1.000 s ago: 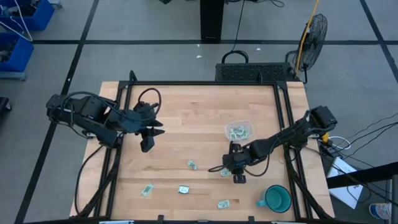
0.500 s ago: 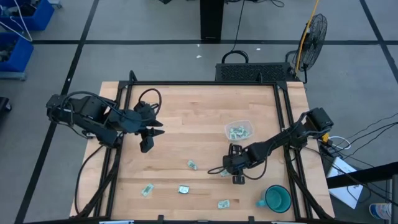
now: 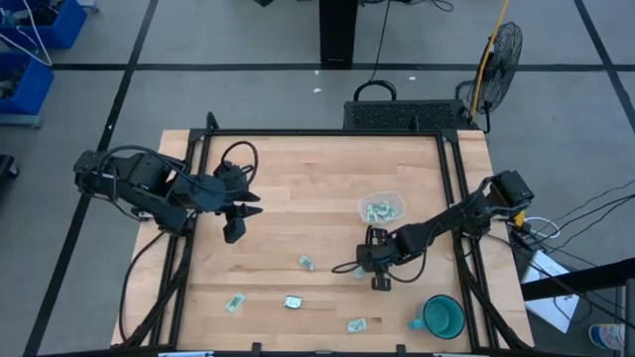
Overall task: Pick and place Stevia / Truvia into bins
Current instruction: Put the green stevia packet into the transparent bin
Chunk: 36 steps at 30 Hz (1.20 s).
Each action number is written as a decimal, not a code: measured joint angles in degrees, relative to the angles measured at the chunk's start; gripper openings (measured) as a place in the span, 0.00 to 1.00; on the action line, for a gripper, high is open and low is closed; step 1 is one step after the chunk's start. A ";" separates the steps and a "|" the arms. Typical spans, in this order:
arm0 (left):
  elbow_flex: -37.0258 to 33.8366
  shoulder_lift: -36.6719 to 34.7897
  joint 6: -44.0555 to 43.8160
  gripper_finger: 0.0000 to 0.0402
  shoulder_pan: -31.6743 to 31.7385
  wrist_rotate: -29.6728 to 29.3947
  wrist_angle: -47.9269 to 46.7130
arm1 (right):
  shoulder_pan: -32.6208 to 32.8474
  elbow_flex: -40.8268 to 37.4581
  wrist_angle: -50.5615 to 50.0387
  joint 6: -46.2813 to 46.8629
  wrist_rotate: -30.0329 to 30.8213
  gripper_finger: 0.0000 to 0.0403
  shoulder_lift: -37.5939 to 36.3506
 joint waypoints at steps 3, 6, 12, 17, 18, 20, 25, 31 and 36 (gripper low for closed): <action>0.00 0.00 -0.02 0.35 0.00 -0.01 0.00 | -1.13 0.56 -2.27 -0.46 1.34 0.00 -4.82; 0.00 0.00 -0.07 0.35 0.00 -0.01 0.02 | -3.31 0.87 -5.55 -1.77 6.11 0.00 -10.29; 0.00 0.00 -0.13 0.35 0.02 -0.47 0.02 | -10.45 0.89 -12.05 -2.85 17.33 0.00 -20.17; 0.00 0.00 -0.81 0.35 0.01 -0.49 0.04 | -19.35 0.87 -20.65 -2.10 17.19 0.00 -23.99; 0.00 0.00 -0.81 0.35 0.00 -0.49 0.04 | -21.08 0.87 -22.28 -1.59 15.27 0.00 -24.08; 0.00 0.00 -0.81 0.35 0.02 -0.49 0.04 | -23.86 0.85 -25.07 -2.12 11.51 0.00 -23.99; 0.00 0.00 -0.81 0.35 0.00 -0.49 0.07 | -27.34 0.81 -27.86 -6.89 8.86 0.00 -22.58; 0.00 0.00 -1.86 0.35 0.00 -0.51 0.07 | -29.59 0.81 -27.39 -8.22 4.71 0.00 -20.44; 0.00 0.00 -2.05 0.35 0.00 -0.51 0.07 | -29.87 -0.74 -23.54 -9.21 4.77 0.00 -18.48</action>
